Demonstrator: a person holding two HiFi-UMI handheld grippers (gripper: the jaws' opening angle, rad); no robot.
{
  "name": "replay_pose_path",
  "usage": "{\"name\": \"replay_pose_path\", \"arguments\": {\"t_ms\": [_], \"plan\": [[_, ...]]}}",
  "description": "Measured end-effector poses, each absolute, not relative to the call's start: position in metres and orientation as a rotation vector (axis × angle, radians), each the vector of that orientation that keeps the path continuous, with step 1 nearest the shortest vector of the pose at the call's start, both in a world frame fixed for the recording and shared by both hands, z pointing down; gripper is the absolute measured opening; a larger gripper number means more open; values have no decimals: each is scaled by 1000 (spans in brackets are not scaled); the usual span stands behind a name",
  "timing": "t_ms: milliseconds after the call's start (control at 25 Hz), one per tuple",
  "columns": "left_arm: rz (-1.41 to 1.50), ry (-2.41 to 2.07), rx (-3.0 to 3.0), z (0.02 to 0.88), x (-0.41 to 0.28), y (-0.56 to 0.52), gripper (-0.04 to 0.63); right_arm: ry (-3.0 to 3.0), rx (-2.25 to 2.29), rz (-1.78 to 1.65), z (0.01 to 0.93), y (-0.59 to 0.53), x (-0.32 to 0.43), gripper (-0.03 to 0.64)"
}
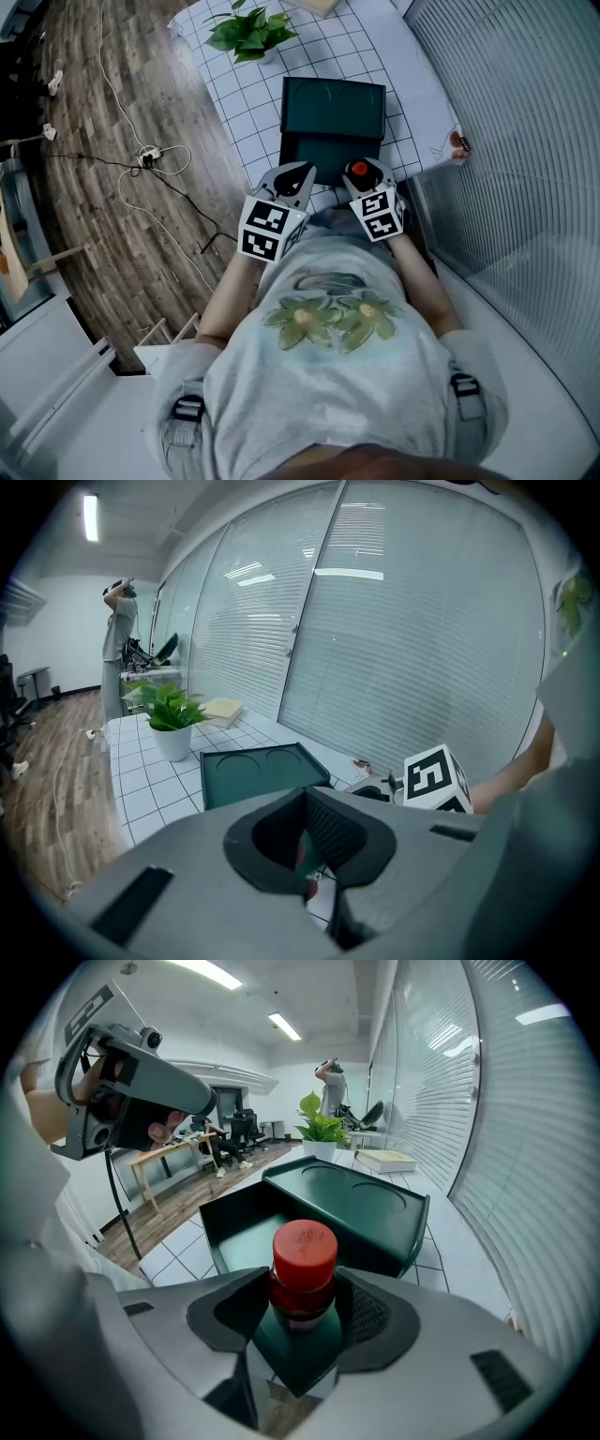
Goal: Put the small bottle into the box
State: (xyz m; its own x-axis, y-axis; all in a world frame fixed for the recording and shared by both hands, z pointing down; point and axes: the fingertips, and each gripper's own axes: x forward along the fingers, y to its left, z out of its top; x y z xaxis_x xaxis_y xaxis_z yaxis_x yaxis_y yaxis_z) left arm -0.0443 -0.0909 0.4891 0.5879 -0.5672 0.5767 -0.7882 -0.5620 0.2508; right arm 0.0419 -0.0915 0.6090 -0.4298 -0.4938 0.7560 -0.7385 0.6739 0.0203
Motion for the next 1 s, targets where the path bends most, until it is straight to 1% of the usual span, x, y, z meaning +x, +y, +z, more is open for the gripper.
{"name": "replay_pose_path", "arguments": {"t_ms": [1000], "plan": [[592, -1078, 2314, 495, -51, -98, 8, -2088, 900, 350, 623, -92, 37, 216]]}}
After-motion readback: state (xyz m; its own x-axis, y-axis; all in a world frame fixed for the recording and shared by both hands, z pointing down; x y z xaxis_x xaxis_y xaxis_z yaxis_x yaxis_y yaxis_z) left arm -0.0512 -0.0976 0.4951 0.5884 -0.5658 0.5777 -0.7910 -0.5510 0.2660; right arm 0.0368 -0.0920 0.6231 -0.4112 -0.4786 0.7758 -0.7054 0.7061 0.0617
